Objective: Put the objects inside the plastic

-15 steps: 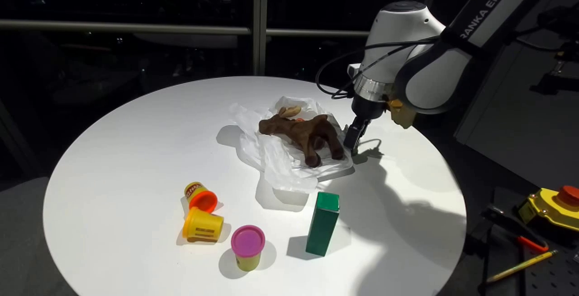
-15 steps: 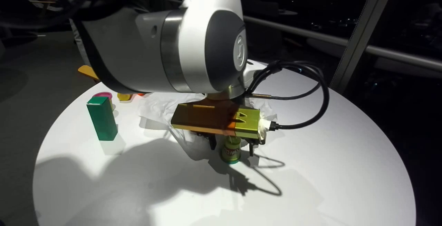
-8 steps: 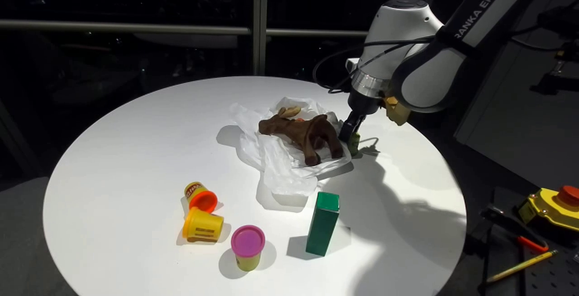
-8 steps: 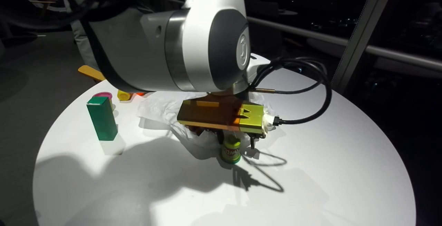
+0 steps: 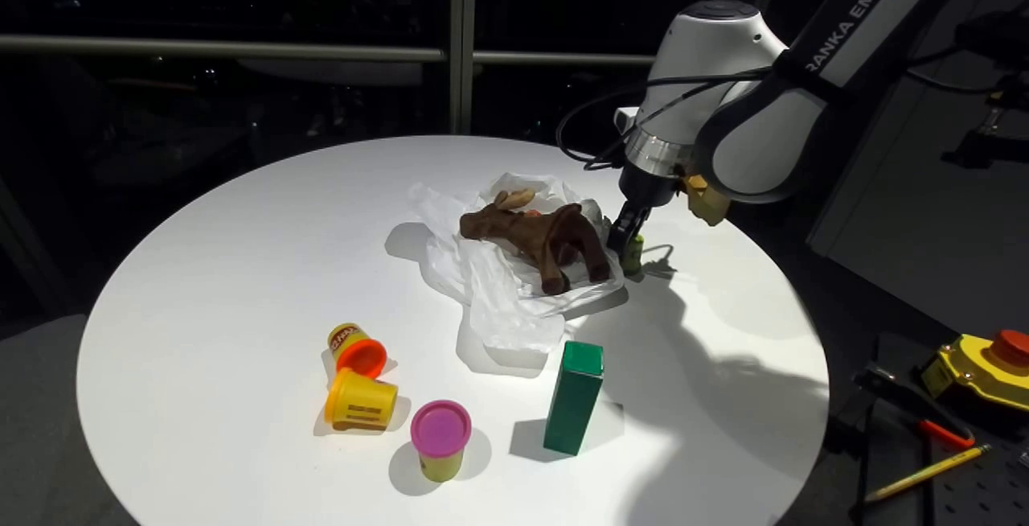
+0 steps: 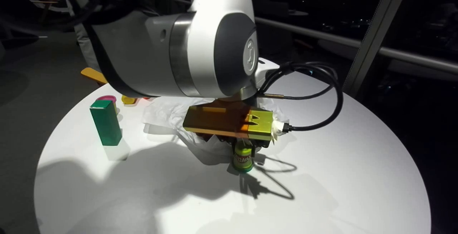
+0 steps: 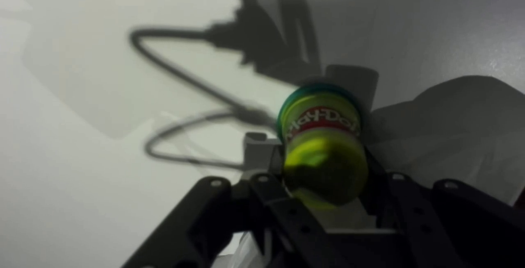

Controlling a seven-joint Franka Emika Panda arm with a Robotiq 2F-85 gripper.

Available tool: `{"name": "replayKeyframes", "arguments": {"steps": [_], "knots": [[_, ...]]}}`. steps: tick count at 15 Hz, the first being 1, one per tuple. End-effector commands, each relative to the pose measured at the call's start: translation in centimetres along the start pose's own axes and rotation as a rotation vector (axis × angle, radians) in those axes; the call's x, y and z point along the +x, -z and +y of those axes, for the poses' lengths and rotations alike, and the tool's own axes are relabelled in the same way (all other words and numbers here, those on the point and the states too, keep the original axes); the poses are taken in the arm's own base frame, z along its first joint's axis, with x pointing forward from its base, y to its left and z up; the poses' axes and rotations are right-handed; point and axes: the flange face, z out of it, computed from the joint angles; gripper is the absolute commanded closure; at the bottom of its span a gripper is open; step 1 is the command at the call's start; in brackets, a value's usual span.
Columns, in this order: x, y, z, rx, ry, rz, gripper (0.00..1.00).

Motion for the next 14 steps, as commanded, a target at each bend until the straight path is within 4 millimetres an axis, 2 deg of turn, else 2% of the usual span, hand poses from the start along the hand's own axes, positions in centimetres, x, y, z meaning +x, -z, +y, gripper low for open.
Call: {"name": "replayKeyframes", "arguments": {"steps": [1, 4, 8, 11, 14], "knots": [[-0.9, 1.0, 1.0, -0.003, -0.038, -0.043, 0.83], [-2.3, 2.2, 3.0, -0.016, -0.09, -0.13, 0.83], [-4.0, 5.2, 5.5, -0.022, -0.138, -0.248, 0.83], [-2.6, 8.8, 6.2, -0.044, -0.145, -0.241, 0.83], [0.0, 11.9, 4.9, -0.039, -0.121, -0.185, 0.83]]}}
